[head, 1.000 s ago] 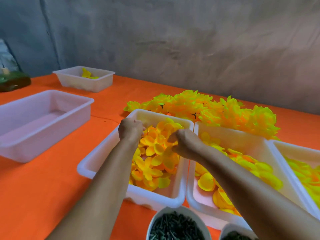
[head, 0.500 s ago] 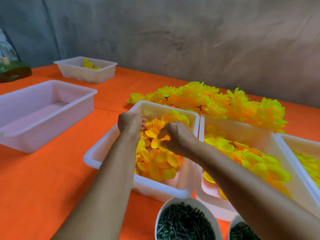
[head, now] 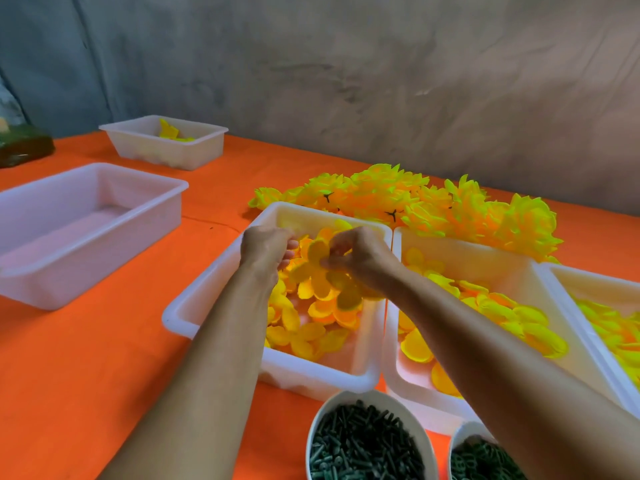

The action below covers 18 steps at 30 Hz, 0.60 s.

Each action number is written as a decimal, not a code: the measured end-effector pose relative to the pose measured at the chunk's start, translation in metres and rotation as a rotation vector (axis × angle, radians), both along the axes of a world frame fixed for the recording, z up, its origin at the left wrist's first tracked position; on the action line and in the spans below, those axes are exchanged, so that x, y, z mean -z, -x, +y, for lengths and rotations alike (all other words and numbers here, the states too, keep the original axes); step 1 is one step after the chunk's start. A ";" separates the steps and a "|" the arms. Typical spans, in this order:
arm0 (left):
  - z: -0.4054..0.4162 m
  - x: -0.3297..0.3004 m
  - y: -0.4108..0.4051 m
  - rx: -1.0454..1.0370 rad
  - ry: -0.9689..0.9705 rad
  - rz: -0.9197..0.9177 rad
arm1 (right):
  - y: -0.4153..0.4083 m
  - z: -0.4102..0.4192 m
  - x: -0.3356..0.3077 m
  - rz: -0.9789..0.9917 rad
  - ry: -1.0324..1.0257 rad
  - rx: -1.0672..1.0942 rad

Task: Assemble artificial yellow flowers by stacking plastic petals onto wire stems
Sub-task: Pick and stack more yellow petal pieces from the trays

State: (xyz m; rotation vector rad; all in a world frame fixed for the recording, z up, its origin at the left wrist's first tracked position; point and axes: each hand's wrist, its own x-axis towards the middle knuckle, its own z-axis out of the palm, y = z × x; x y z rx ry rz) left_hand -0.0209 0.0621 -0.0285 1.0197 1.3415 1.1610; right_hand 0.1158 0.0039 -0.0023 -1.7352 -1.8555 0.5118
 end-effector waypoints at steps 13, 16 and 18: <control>-0.013 0.001 -0.005 0.384 -0.099 0.106 | -0.012 0.001 0.011 0.450 0.118 0.113; -0.009 0.002 -0.003 0.219 -0.053 0.210 | -0.007 0.004 0.014 0.357 0.112 0.164; -0.008 0.003 -0.001 0.159 -0.007 0.396 | -0.006 0.004 0.015 0.338 0.104 0.212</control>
